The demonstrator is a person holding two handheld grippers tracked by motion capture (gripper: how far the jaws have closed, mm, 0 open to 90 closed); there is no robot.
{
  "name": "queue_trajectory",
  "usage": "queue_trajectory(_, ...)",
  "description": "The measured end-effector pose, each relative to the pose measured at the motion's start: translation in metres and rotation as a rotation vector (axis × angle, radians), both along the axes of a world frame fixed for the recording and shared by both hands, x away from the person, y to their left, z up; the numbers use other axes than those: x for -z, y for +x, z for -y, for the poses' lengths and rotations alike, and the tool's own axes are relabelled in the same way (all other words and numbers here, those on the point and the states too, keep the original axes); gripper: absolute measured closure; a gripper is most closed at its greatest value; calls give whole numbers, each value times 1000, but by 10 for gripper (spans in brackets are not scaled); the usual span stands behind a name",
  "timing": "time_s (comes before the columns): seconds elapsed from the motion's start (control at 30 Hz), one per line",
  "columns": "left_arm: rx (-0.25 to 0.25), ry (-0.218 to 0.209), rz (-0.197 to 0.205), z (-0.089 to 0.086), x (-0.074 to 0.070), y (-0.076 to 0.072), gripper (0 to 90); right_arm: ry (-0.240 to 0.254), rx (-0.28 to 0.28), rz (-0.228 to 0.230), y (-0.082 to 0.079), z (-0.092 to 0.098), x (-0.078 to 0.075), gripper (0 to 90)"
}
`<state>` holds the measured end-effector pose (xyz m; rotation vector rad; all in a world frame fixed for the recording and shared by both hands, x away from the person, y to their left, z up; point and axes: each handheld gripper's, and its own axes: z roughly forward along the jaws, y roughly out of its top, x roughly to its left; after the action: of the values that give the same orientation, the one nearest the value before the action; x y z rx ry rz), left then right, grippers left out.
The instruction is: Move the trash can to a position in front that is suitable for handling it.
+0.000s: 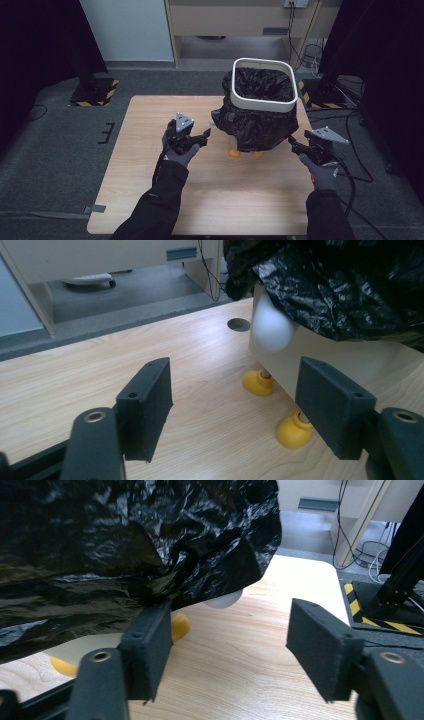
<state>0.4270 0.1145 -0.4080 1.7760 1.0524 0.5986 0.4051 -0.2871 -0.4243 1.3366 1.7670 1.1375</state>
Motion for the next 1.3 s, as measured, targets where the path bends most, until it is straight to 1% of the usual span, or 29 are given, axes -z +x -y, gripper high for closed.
queue_trajectory(0.03, 6, -7, -7, 2, 2, 2, 322, 0, 4, -7, 1, -1, 1, 386)
queue_trajectory(0.1, 15, -6, -13, 6, 5, 4, 329, 15, 1, -11, 4, -3, 3, 424)
queue_trajectory(0.17, 22, -17, -8, 10, 7, 6, 337, 19, -2, -6, 7, -5, 3, 454)
queue_trajectory(0.23, 24, -17, -6, 14, 6, 9, 346, 39, 7, -4, 10, -3, 3, 481)
queue_trajectory(0.33, 25, -15, -1, 16, 5, 11, 350, 52, 3, -3, 13, -1, 3, 490)
queue_trajectory(0.4, 31, -19, 6, 17, 4, 13, 357, 64, -19, 4, 14, -1, 4, 510)
queue_trajectory(0.47, 31, -17, 10, 18, 3, 15, 367, 66, -25, 6, 15, -1, 4, 512)
queue_trajectory(0.5, 33, -18, 9, 18, 2, 16, 384, 75, -36, 7, 16, 0, 3, 512)
queue_trajectory(0.6, 33, -22, 2, 20, 3, 18, 394, 78, -42, 11, 18, 0, 3, 510)
queue_trajectory(0.63, 35, -26, 1, 20, 3, 19, 407, 79, -47, 16, 19, -1, 3, 510)
queue_trajectory(0.67, 35, -29, 1, 21, 4, 20, 423, 77, -49, 10, 19, -1, 2, 512)
queue_trajectory(0.7, 40, -28, 2, 22, 4, 20, 432, 87, -55, 12, 20, -1, 3, 512)
queue_trajectory(0.73, 44, -25, 4, 23, 4, 20, 446, 84, -62, 14, 22, -1, 3, 515)
queue_trajectory(0.8, 54, -34, 10, 24, 3, 20, 470, 99, -65, 12, 23, -1, 3, 527)
queue_trajectory(0.87, 65, -29, 10, 24, 1, 20, 499, 91, -74, 5, 23, -1, 2, 540)
queue_trajectory(0.9, 70, -33, 10, 25, 0, 21, 531, 89, -79, 9, 24, -1, 2, 542)
queue_trajectory(0.93, 77, -36, 11, 25, -1, 21, 531, 94, -81, 10, 25, 0, 2, 544)
queue_trajectory(1.03, 90, -40, 16, 27, -3, 20, 595, 104, -85, 4, 26, 0, 2, 547)
queue_trajectory(1.1, 85, -36, 18, 28, -3, 20, 603, 105, -86, 7, 26, 0, 2, 550)
queue_trajectory(1.13, 85, -39, 16, 28, -3, 20, 605, 100, -86, 2, 26, 1, 2, 554)
queue_trajectory(1.2, 84, -47, 14, 27, -4, 20, 611, 110, -89, 2, 25, 1, 1, 566)
queue_trajectory(1.23, 91, -54, 18, 27, -4, 20, 618, 113, -90, 2, 25, 1, 1, 578)
queue_trajectory(1.3, 90, -79, 17, 25, -7, 18, 634, 115, -93, 6, 24, 1, 0, 596)
